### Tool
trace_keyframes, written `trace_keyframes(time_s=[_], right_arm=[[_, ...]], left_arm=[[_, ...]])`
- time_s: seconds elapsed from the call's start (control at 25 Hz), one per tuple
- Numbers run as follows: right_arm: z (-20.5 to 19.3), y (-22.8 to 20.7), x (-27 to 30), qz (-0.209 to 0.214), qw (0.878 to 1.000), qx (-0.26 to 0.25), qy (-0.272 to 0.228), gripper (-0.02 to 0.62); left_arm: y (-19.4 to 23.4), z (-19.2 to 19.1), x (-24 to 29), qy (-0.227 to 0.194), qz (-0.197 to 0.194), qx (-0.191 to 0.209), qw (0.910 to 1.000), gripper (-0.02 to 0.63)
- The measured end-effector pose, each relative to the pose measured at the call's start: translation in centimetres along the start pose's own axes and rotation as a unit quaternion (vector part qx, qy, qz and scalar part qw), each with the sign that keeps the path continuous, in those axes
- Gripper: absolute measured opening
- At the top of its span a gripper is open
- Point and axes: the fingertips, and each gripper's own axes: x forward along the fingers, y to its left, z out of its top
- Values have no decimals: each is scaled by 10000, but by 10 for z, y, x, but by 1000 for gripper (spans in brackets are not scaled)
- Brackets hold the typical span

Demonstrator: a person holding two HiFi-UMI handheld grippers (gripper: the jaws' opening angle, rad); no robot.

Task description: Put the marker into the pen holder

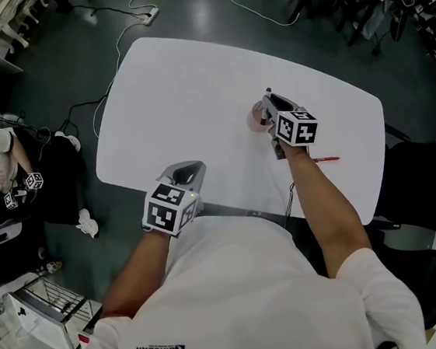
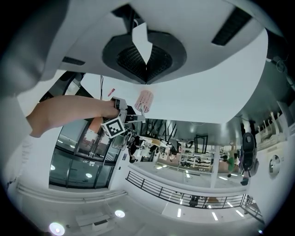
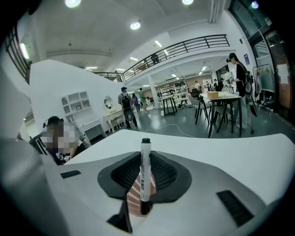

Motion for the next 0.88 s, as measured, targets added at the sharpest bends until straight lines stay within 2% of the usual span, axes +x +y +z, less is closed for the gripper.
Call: trace_keyframes(time_s=[0.2, 0.36, 0.48, 0.64, 0.88], right_arm=[[-17, 4, 0, -29, 9989, -285, 366, 94], [-21, 3, 0, -143, 9985, -251, 469, 95], [-23, 2, -5, -128, 9980, -245, 566, 121], [-15, -3, -16, -255, 9980, -306, 497, 129], [-18, -2, -55, -324, 9985, -141, 409, 129]], left_arm=[[-2, 0, 0, 44, -38, 45, 10000, 26], [-2, 2, 1, 45, -95, 98, 9999, 26], [-5, 2, 1, 32, -122, 109, 9999, 26], [-7, 7, 3, -35, -153, 162, 9997, 26], [-18, 17, 6, -173, -265, 263, 9992, 26]])
